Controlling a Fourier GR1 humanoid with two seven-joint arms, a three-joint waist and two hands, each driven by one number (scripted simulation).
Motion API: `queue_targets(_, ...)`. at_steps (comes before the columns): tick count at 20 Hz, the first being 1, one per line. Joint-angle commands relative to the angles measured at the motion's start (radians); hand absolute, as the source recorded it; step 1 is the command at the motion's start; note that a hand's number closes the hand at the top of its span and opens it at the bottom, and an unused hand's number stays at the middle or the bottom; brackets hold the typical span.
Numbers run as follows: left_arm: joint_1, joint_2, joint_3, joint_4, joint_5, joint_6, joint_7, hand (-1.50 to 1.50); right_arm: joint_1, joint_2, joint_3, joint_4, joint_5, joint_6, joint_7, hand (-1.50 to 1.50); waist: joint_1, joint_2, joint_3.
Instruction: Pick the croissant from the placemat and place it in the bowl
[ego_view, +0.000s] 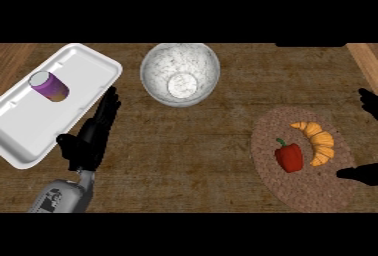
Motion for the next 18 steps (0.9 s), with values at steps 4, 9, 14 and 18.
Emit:
queue_targets(4, 0.007, -0.031, 0.040, -0.026, -0.043, -0.025, 0.032, 0.00, -0.023, 0.038, -0.030, 0.103, 0.061, 0.144, 0.013, -1.50, -0.003, -0.002, 0.001)
queue_targets(9, 0.030, -0.018, 0.075, -0.080, -0.050, -0.077, 0.063, 0.00, 0.029, 0.114, -0.055, 0.115, 0.126, 0.150, -0.084, -1.50, -0.005, -0.003, 0.001)
queue_targets(14, 0.064, -0.080, 0.071, -0.005, -0.096, -0.085, -0.030, 0.00, 0.000, 0.164, -0.108, 0.165, 0.098, 0.234, -0.147, -1.50, -0.005, -0.002, 0.001)
queue_targets(18, 0.059, -0.127, 0.041, -0.055, -0.153, -0.045, 0.033, 0.00, 0.052, 0.175, -0.176, 0.109, 0.057, 0.285, -0.135, -1.50, -0.008, -0.003, 0.001)
